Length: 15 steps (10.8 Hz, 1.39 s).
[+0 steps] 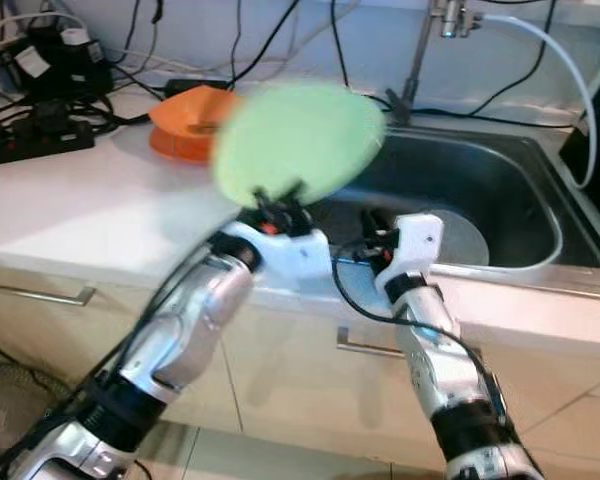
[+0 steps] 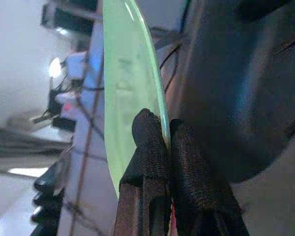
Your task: Kitchen organization
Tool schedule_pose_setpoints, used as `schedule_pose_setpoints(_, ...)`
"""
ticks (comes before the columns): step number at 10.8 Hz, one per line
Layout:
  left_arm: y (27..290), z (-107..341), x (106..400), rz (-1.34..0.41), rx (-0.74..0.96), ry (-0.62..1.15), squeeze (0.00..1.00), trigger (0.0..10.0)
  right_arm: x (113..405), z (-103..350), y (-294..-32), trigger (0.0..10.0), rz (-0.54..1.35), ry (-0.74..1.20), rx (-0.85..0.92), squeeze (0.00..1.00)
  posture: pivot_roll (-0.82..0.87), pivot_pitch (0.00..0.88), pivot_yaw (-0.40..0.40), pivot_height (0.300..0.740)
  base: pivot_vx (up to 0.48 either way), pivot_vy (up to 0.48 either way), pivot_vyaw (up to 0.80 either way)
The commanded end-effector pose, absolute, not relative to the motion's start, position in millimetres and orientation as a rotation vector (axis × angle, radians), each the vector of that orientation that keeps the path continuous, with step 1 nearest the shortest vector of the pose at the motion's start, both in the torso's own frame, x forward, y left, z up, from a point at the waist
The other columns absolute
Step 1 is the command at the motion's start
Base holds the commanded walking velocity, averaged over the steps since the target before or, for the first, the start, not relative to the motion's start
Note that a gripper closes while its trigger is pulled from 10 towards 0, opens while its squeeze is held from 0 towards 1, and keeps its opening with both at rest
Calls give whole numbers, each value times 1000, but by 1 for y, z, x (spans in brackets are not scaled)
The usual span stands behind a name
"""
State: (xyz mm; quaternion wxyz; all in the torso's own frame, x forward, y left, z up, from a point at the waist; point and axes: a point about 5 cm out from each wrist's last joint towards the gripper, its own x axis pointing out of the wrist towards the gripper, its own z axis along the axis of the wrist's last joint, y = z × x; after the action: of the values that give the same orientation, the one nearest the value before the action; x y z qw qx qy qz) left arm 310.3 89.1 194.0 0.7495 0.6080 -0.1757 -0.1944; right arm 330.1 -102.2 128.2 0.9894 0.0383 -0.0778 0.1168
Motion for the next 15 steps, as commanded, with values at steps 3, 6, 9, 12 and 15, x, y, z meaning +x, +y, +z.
schedule_pose_setpoints(3, 72, 197, 317, -438, 1307, -458, 0, 10000, 334, 128, -112, 10000, 207, -127, 120, 1000, 197, 0, 14, 740, 0, 0, 0)
schedule_pose_setpoints(6, 69, 191, 320, -451, 1262, -453, 0, 10000, 343, 146, -127, 10000, 158, -162, 208, 1000, 180, 0, 21, 740, 0, 0, 0)
schedule_pose_setpoints(9, 75, 199, 326, -367, 1277, -474, 0, 10000, 342, 145, -135, 10000, 140, -142, 208, 0, 174, 0, 19, 740, 0, 0, 0)
schedule_pose_setpoints(12, 75, 201, 326, -352, 1279, -486, 0, 10000, 345, 145, -154, 10000, 52, -99, 343, 0, 170, 0, 17, 740, 0, 0, 0)
schedule_pose_setpoints(15, 76, 200, 328, -349, 1275, -472, 0, 10000, 350, 160, -163, 10000, 39, -108, 657, 0, 169, 0, 13, 740, 0, 0, 0)
